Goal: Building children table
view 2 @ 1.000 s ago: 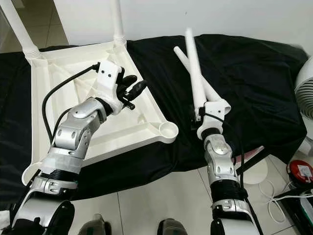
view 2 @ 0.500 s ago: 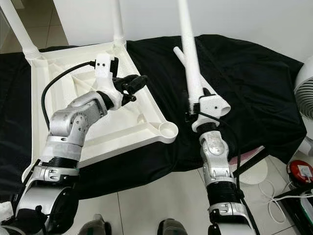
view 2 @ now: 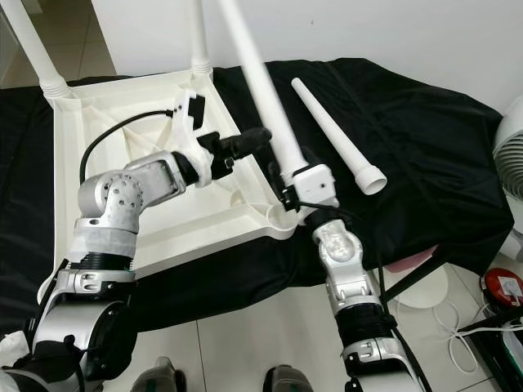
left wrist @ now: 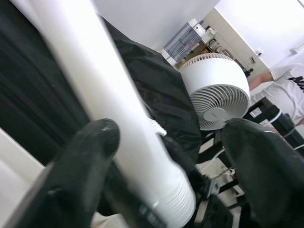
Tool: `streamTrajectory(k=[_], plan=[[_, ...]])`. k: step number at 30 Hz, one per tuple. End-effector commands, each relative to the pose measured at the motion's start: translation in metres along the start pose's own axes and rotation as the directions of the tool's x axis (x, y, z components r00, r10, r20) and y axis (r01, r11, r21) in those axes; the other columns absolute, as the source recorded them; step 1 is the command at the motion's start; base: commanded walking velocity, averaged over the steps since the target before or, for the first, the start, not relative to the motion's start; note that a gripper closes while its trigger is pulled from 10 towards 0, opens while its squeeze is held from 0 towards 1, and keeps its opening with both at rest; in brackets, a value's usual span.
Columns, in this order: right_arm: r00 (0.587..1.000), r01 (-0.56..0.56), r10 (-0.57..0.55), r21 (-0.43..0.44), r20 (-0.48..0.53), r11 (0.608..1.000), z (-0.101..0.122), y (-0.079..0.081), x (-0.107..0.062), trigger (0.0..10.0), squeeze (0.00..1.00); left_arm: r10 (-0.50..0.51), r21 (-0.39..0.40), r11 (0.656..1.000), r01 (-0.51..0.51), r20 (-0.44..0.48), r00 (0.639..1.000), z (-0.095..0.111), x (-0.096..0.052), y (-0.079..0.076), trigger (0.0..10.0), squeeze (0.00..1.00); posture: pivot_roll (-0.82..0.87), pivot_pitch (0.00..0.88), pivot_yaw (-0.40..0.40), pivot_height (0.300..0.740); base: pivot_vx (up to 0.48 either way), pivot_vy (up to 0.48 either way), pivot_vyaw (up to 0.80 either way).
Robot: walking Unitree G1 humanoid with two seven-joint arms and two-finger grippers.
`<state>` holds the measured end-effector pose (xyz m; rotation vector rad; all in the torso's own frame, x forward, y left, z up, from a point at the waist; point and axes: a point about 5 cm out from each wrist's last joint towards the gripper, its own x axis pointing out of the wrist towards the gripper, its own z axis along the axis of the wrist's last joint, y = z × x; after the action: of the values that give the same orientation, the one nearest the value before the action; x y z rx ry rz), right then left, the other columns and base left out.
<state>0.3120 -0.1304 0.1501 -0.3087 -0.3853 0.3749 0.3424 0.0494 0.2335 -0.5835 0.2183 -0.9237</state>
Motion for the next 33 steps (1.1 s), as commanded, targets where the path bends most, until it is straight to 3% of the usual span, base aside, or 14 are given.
streamTrajectory(k=[1, 4, 5, 14, 24, 33], plan=[[0.998, -0.054, 0.055, -0.026, 0.027, 0.998, 0.002, 0.009, 0.003, 10.0, 0.00, -0.080, -0.027, 0.996, 0.080, -0.031, 0.996, -0.001, 0.003, -0.003, 10.0, 1.00, -0.02, 0.000, 0.008, 0.740, 0.000, 0.000, 0.00], [0.996, -0.076, 0.078, -0.045, 0.034, 0.996, 0.003, 0.012, 0.003, 10.0, 0.00, -0.076, -0.028, 0.997, 0.075, -0.042, 0.996, -0.001, 0.003, -0.003, 10.0, 1.00, -0.02, 0.000, 0.009, 0.740, 0.000, 0.000, 0.00], [0.995, -0.088, 0.090, -0.052, 0.037, 0.995, 0.003, 0.014, 0.002, 10.0, 0.00, -0.065, -0.025, 0.998, 0.063, -0.053, 0.996, -0.002, 0.003, -0.001, 10.0, 0.00, -0.02, 0.000, 0.009, 0.740, 0.000, 0.000, 0.00], [0.995, -0.094, 0.096, -0.058, 0.036, 0.994, 0.003, 0.020, -0.001, 10.0, 0.00, -0.007, 0.019, 1.000, 0.008, -0.090, 0.996, -0.004, 0.001, 0.007, 10.0, 0.00, -0.03, 0.000, 0.014, 0.740, 0.000, 0.000, 0.00], [0.999, -0.002, 0.001, -0.050, -0.034, 0.999, -0.011, 0.015, -0.007, 10.0, 0.00, 0.003, 0.038, 0.999, -0.001, -0.074, 0.997, 0.004, -0.006, 0.009, 10.0, 0.00, -0.04, 0.000, 0.016, 0.740, 0.000, 0.000, 0.00], [0.999, -0.036, 0.036, -0.054, -0.010, 0.998, -0.007, 0.023, -0.008, 10.0, 0.00, 0.042, 0.088, 0.996, -0.030, -0.133, 0.990, -0.011, -0.006, 0.014, 10.0, 0.00, -0.04, 0.000, 0.012, 0.740, 0.000, 0.000, 0.00]])
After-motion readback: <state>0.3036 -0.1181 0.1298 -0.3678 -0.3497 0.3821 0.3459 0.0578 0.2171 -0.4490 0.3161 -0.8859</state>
